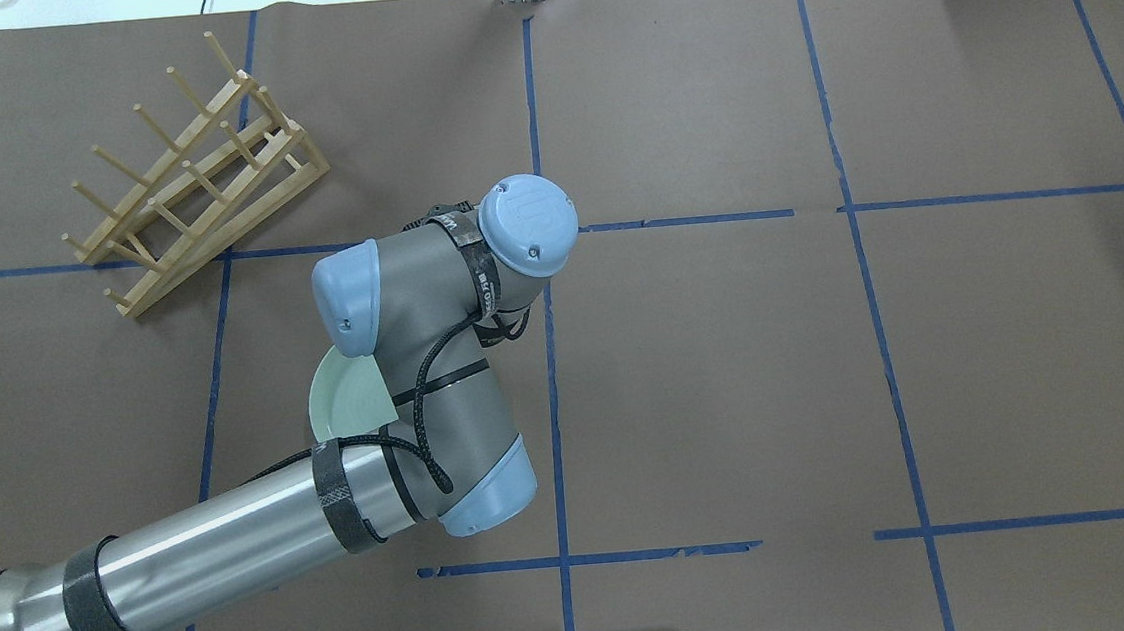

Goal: Place plate on table
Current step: 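Carry the plate toward the robot and lower it flat onto the table, then open the left gripper and withdraw it away from the plate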

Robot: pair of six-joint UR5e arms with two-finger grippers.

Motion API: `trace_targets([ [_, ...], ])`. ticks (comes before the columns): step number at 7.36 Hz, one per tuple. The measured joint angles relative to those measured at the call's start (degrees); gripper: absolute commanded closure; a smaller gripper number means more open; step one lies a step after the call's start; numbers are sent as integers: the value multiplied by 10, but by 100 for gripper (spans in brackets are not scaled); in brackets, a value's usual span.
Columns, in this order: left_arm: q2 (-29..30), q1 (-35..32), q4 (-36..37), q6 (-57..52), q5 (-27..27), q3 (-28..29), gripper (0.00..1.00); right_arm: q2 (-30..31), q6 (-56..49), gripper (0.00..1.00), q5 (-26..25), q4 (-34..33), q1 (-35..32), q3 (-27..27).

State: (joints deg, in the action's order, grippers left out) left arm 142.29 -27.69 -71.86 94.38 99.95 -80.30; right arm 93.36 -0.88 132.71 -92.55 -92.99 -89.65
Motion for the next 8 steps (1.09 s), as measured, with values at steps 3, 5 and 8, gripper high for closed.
trace_targets([
  [3,-15,-49,2,-88,-17,-69,0,1,0,0,0,0,0,0],
  [5,-55,-182,-34,-186,29,-145,0,0,0,0,0,0,0,0],
  [8,-156,-396,-95,-440,142,-173,0,1,0,0,0,0,0,0],
])
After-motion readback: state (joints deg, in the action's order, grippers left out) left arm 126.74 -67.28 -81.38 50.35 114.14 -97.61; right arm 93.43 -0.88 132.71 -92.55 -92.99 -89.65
